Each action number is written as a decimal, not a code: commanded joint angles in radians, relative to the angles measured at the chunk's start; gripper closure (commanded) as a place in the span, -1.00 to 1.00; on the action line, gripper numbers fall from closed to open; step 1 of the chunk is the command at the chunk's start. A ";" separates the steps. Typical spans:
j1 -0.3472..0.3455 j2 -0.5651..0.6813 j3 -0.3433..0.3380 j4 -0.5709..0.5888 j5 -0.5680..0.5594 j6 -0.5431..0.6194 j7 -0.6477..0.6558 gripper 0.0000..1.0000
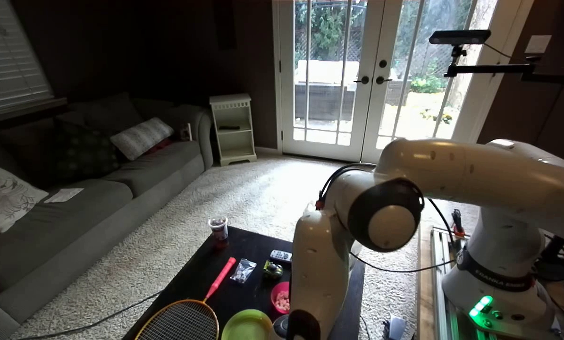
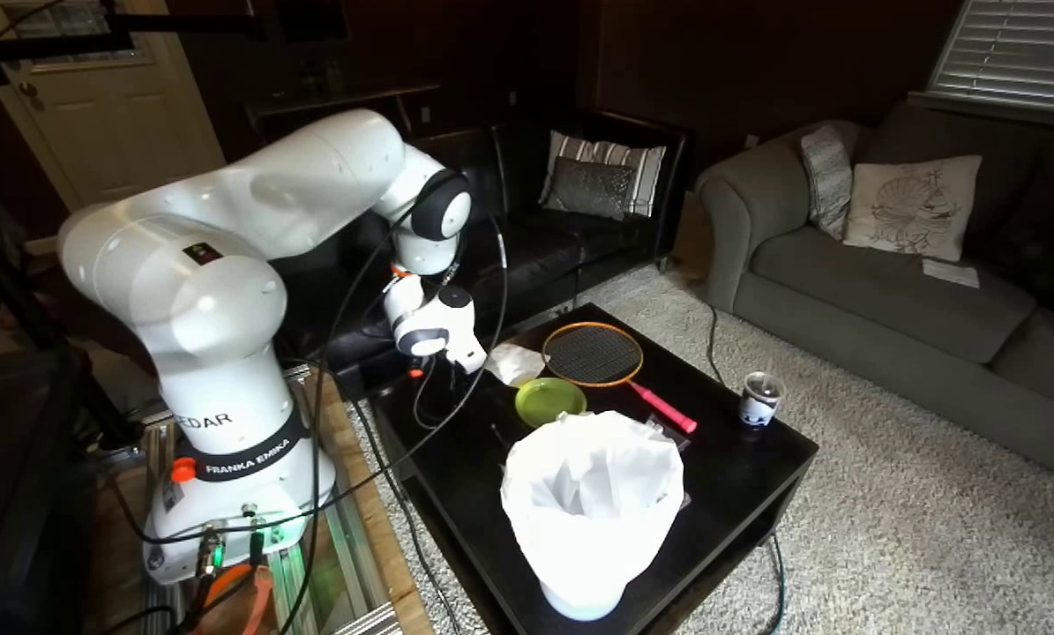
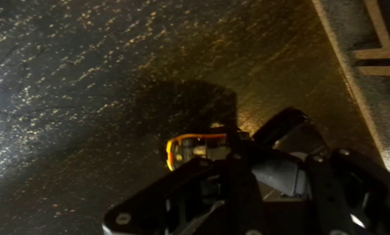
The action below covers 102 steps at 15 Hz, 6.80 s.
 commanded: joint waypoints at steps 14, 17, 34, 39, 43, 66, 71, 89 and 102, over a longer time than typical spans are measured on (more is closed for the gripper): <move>-0.016 0.023 -0.014 -0.072 -0.138 0.044 -0.054 -0.70; 0.050 0.023 -0.057 -0.066 -0.130 0.042 -0.049 -0.15; 0.143 0.036 -0.136 -0.019 -0.114 0.107 -0.059 -0.24; 0.203 0.047 -0.182 -0.001 -0.105 0.098 -0.058 0.47; 0.239 0.065 -0.208 0.021 -0.107 0.080 -0.057 0.98; -0.149 0.058 0.076 -0.109 -0.308 0.181 -0.141 -1.00; -0.144 0.088 0.086 -0.076 -0.339 0.182 -0.135 -1.00; 0.049 0.152 -0.048 0.094 -0.271 0.140 -0.124 0.85; -0.574 0.118 0.292 -0.180 -0.493 0.080 -0.152 0.85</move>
